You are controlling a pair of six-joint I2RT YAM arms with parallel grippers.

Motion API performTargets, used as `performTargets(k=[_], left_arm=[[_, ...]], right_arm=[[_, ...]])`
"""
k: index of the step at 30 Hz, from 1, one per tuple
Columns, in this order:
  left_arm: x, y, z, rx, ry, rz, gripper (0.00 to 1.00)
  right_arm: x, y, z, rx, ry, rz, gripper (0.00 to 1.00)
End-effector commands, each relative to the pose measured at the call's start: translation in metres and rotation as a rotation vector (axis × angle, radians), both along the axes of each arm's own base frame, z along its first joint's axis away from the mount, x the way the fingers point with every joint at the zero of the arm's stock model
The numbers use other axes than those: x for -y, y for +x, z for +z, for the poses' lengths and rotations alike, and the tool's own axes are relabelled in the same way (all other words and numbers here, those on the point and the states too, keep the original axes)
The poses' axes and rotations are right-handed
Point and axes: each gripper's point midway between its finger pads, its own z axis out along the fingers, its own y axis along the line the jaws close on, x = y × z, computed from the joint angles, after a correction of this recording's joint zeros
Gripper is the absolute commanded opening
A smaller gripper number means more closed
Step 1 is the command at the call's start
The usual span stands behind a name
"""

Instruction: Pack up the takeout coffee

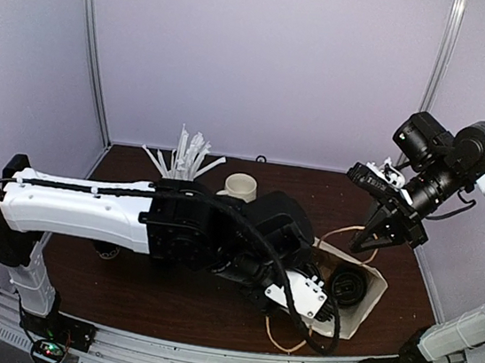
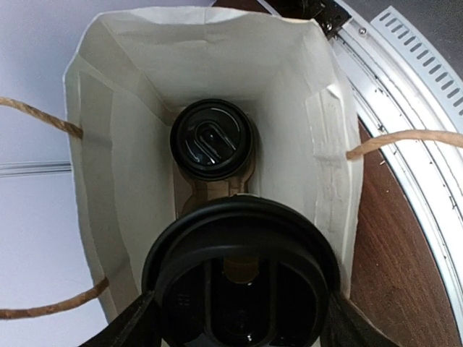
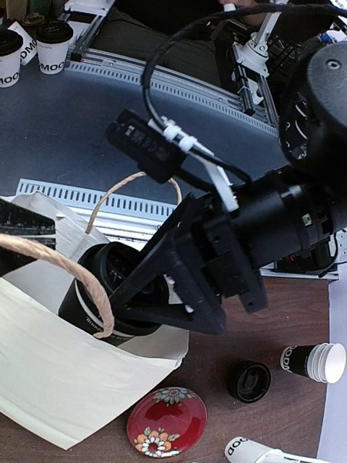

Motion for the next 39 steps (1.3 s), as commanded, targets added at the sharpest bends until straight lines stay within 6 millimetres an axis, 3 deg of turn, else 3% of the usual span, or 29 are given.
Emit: performTargets(k=[1, 10, 20, 29, 39], left_arm=[[0.013, 0.016, 0.011, 0.073, -0.028, 0.036, 0.66], [0.030, 0.049, -0.024, 0.203, 0.041, 0.073, 0.65], [0.046, 0.052, -0.040, 0.244, 0.031, 0.034, 0.64], [0.048, 0.056, -0.064, 0.241, 0.075, 0.013, 0.64], [0.048, 0.068, -0.067, 0.234, 0.078, 0.048, 0.65]], right_arm=[[0.016, -0.030, -0.008, -0.124, -0.089, 0.037, 0.02], [0.015, -0.034, -0.008, -0.120, -0.088, 0.056, 0.01], [0.012, -0.029, -0.007, -0.113, -0.083, 0.052, 0.00], [0.007, -0.027, 0.002, -0.104, -0.053, 0.055, 0.00], [0.004, -0.028, 0.003, -0.117, -0.048, 0.066, 0.00]])
